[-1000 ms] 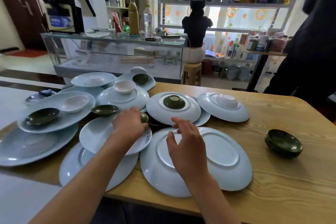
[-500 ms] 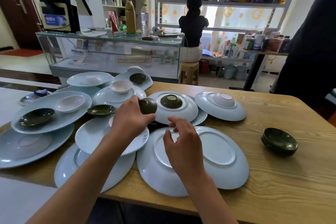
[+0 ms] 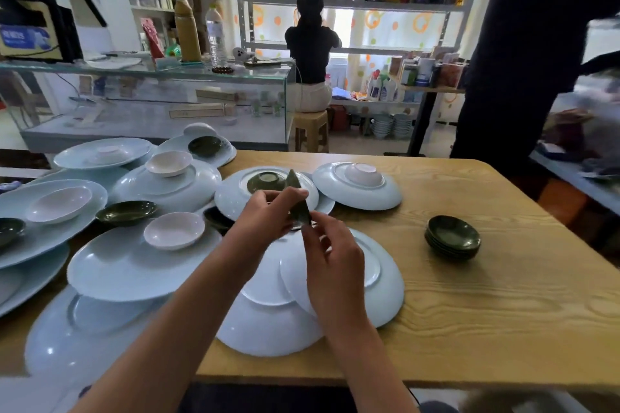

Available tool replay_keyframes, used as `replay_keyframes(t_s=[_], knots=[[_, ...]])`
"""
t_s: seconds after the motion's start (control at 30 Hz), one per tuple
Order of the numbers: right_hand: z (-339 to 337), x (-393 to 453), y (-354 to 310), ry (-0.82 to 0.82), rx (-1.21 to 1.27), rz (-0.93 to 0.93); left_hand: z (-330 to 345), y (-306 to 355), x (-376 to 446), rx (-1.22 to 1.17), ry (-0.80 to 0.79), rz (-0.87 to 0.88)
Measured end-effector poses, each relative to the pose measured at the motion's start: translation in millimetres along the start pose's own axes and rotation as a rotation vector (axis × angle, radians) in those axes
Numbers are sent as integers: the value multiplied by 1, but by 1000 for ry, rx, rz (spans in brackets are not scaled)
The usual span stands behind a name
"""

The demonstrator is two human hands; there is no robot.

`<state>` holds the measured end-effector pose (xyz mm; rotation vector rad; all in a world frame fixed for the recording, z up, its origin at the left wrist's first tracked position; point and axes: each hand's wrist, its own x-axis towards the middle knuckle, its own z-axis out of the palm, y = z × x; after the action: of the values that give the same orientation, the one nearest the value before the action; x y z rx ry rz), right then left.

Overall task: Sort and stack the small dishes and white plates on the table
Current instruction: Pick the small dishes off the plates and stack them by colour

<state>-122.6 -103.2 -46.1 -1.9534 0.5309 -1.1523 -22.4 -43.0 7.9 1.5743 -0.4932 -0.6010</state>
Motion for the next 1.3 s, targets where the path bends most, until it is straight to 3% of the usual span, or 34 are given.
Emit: replay_keyframes(t_s=[0.27, 0.5, 0.87, 1.13, 1.3], knots=[[-54, 10, 29, 129, 14, 55, 54, -8, 0, 68, -145, 46], [-107, 26, 78, 296, -215, 32, 78, -12, 3, 381, -92, 179], [-126, 35, 124, 463, -361, 171, 76, -21, 13, 566, -100, 375], [-117, 26, 114, 388, -375, 173, 54, -14, 46, 861, 64, 504], [-101, 11, 103, 198, -462, -16, 22, -21, 76, 1112, 194, 601]])
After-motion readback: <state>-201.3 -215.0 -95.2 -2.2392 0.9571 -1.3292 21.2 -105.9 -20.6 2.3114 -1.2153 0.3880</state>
